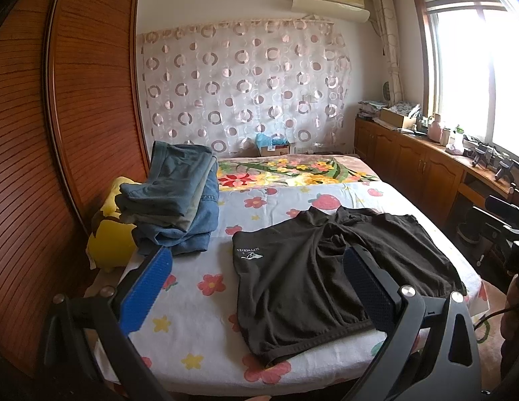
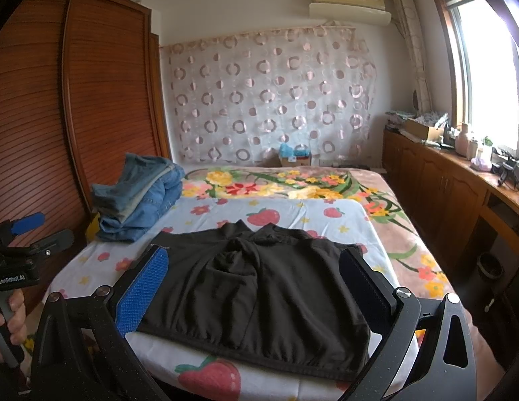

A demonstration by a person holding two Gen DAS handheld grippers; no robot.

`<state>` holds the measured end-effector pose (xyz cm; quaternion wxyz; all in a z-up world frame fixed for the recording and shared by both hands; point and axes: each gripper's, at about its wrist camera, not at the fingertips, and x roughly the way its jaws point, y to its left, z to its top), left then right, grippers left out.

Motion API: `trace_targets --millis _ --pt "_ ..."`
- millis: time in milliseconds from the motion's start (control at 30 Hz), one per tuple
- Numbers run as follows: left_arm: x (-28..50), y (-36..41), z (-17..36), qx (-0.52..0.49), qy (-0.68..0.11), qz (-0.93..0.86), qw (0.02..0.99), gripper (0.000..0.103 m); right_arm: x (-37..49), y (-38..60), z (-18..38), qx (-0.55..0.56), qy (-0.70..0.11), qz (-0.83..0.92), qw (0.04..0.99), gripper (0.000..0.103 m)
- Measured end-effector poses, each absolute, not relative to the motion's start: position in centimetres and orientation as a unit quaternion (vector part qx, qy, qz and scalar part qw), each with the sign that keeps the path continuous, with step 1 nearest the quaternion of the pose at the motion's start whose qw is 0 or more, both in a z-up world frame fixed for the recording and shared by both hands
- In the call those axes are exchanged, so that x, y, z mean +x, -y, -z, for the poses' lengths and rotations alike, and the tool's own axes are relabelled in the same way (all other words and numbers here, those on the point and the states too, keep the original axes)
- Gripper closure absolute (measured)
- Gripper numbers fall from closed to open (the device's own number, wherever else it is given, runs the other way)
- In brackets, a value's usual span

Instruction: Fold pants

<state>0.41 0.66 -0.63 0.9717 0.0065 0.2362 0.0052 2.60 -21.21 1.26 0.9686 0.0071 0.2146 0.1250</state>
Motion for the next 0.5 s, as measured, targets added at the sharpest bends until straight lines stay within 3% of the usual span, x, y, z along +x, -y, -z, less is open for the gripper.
trace_targets --millis 500 --pt "0.31 -0.55 0.65 0.007 -0.234 -0.005 0.972 0.000 2.49 21.15 -1.28 0.006 -0.214 -0.125 0.969 0.000"
